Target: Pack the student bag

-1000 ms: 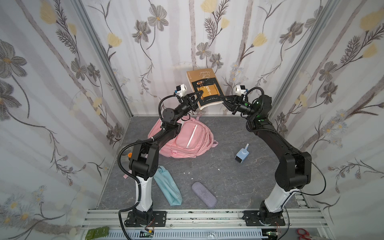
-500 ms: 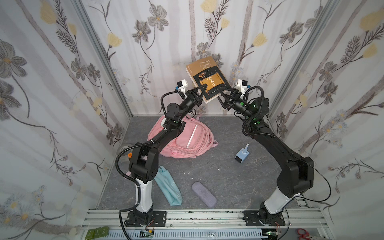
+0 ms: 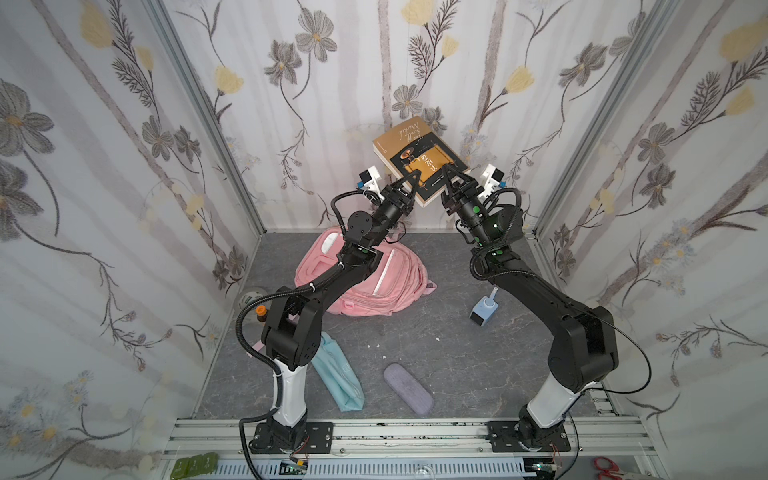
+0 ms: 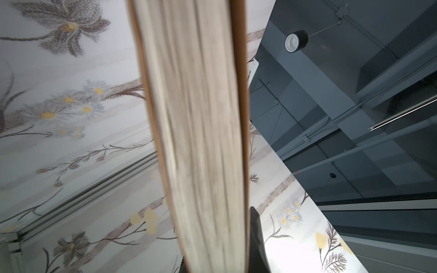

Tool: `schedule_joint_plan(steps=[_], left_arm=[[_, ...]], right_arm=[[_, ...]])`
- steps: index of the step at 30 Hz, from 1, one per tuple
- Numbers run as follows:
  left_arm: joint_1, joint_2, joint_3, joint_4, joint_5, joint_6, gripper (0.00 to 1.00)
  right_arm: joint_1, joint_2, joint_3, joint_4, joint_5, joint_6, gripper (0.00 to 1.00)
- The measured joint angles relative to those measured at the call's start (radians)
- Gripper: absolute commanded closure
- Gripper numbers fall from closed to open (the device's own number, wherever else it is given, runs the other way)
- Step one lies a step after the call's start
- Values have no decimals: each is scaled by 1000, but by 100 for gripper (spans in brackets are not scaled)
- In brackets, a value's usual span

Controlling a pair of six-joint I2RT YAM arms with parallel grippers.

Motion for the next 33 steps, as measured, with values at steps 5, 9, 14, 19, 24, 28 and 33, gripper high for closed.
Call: schedule_joint_plan(steps=[5, 9, 14, 19, 24, 28, 33], left_arm=[[-19, -6, 8, -50, 15, 51, 100], [-18, -5, 5, -57, 24, 59, 49], [18, -47, -58, -138, 74, 126, 16], [27, -134, 34, -607, 69, 437, 7], [-35, -24, 279, -1157, -71, 807, 14], [-90, 129, 377, -1558, -241, 1007, 17], [-141, 153, 344, -1730, -340, 1122, 26]], right_arm=[[-6, 21, 2, 0, 0, 35, 93], [-37, 29, -1, 6, -58, 68, 100], [-144, -24, -32, -53, -147, 77, 100], [-276, -120, -27, -278, -234, -39, 100], [-370, -208, 4, -636, -271, -296, 100], [-399, -243, -5, -848, -272, -441, 100], [-396, -251, -42, -969, -311, -515, 100]])
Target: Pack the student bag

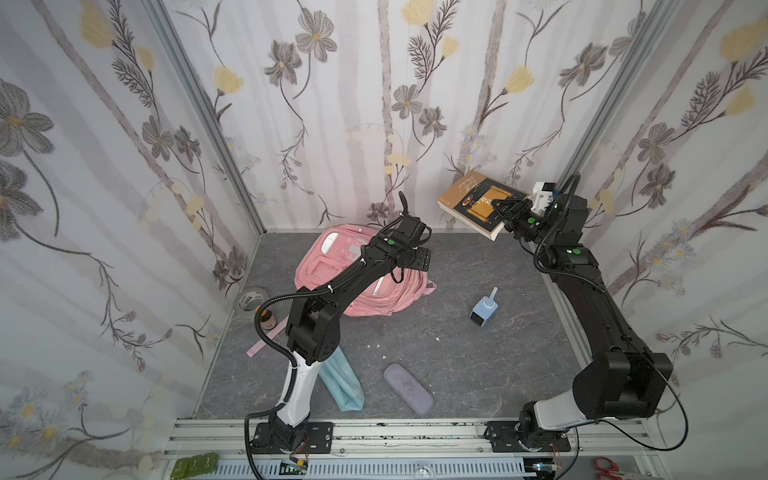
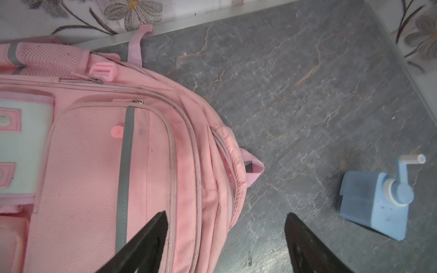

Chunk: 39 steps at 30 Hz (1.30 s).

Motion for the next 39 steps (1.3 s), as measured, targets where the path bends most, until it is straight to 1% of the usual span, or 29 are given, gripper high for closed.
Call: schedule_joint_plan(steps=[6, 9, 13, 18, 20, 21, 23, 24, 27, 33, 39], left_arm=[[-4, 57, -6, -85, -123, 47, 34], [-11, 63, -7, -104, -164, 73, 38], [-8, 78, -8, -118, -190, 81, 42], [-8, 114, -12, -137, -210, 102, 56], [-8, 126, -13, -143, -209, 105, 58], [-8, 130, -13, -143, -209, 107, 63], [-8, 137, -13, -142, -208, 109, 78], [-8, 140, -12, -143, -209, 111, 82], [-5, 152, -8, -145, -209, 116, 100], [-2, 132, -2, -155, -225, 119, 100], [17, -9, -3, -143, -245, 129, 100]], right_arm=[[-1, -6, -29, -31, -4, -14, 100], [2, -19, -40, -30, -8, -21, 100], [8, -24, -53, -29, -11, -21, 100], [10, -29, -55, -29, -14, -21, 100], [10, -34, -55, -29, -14, -21, 100], [10, -34, -55, -29, -15, -21, 100], [10, -35, -55, -29, -15, -21, 100], [10, -35, -56, -29, -15, -21, 100], [10, -35, -56, -30, -15, -21, 100], [10, -35, -56, -34, -27, -21, 100], [14, -35, -56, -87, -63, -56, 100]])
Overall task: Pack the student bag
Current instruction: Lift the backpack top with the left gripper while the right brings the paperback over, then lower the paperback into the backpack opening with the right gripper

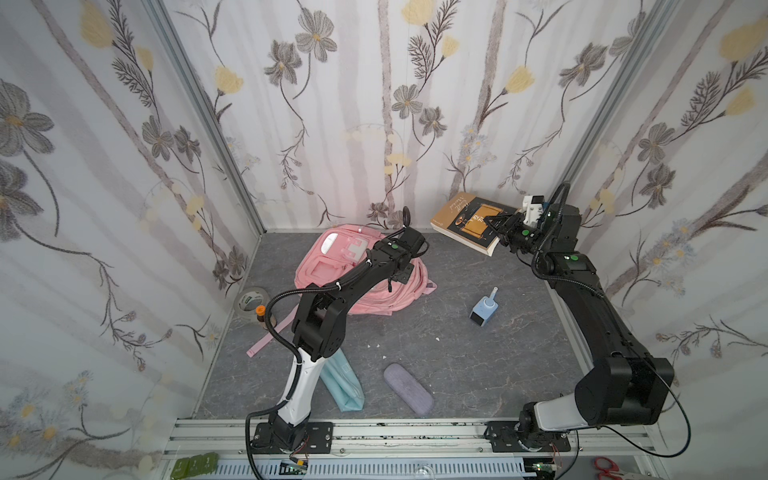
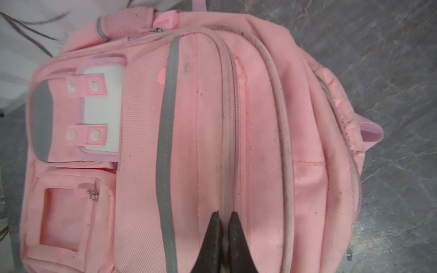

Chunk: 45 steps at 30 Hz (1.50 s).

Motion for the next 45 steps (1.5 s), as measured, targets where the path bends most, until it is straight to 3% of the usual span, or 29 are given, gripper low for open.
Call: schedule_joint_plan(steps=[5, 15, 22, 30, 34, 39, 45], left_arm=[[11, -98, 1, 59, -16, -9, 100], [40, -203, -48, 183, 53, -54, 100], [86, -272, -135, 277, 155, -96, 100], [101, -315, -179, 370, 298, -133, 100], [114, -330, -190, 405, 340, -156, 100], [135, -330, -202, 439, 366, -187, 100], [146, -330, -210, 454, 412, -215, 100]], right_arm=[[2, 15, 10, -45, -23, -34, 100], [9, 67, 29, -90, 12, -86, 100], [38, 120, 89, -130, 86, -108, 100], [122, 180, 167, -160, 89, -103, 100], [165, 234, 170, -147, 85, -76, 100], [261, 272, 54, -80, 38, 12, 100], [311, 357, 9, 127, -26, 149, 100]])
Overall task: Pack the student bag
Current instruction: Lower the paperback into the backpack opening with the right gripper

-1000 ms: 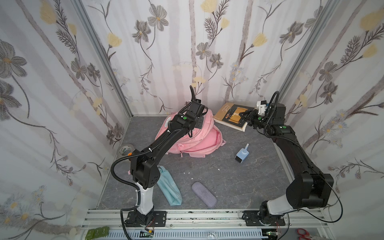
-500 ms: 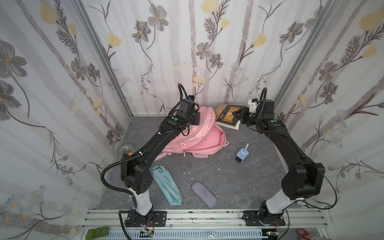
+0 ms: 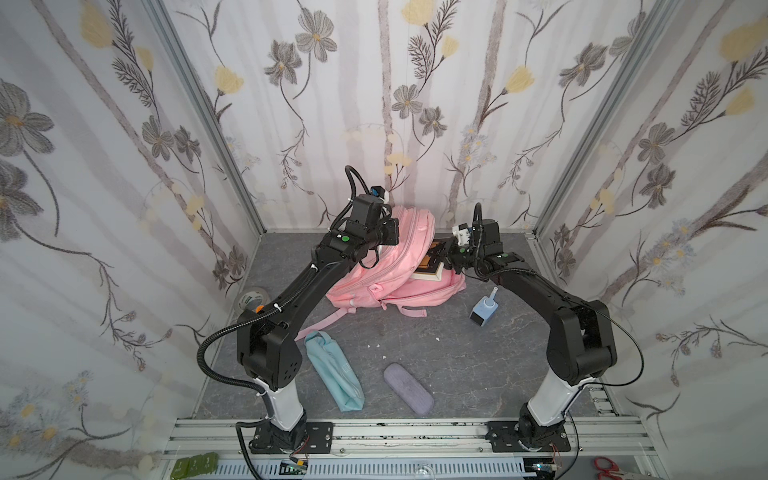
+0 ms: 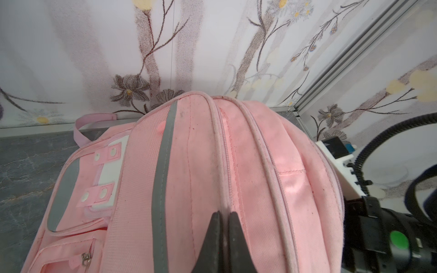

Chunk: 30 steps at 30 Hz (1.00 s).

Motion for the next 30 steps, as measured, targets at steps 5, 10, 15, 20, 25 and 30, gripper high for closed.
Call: schedule_joint_plan(steps=[5, 10, 15, 20, 25, 30], left_arm=[[2, 14, 21, 0, 27, -16, 100], [3, 23, 26, 8, 42, -26, 100], [5, 26, 14, 23, 53, -47, 100], [7, 32, -6, 38, 72, -74, 100], [7, 43, -10, 45, 73, -99, 100], [7, 62, 14, 28, 48, -105, 100]], right_arm=[[41, 170, 113, 130, -65, 66, 100], [47, 331, 232, 197, -79, 104, 99], [60, 431, 318, 171, -80, 108, 93], [72, 479, 349, 146, -105, 96, 88], [79, 500, 351, 119, -117, 79, 53], [48, 455, 328, -21, -85, -19, 40]])
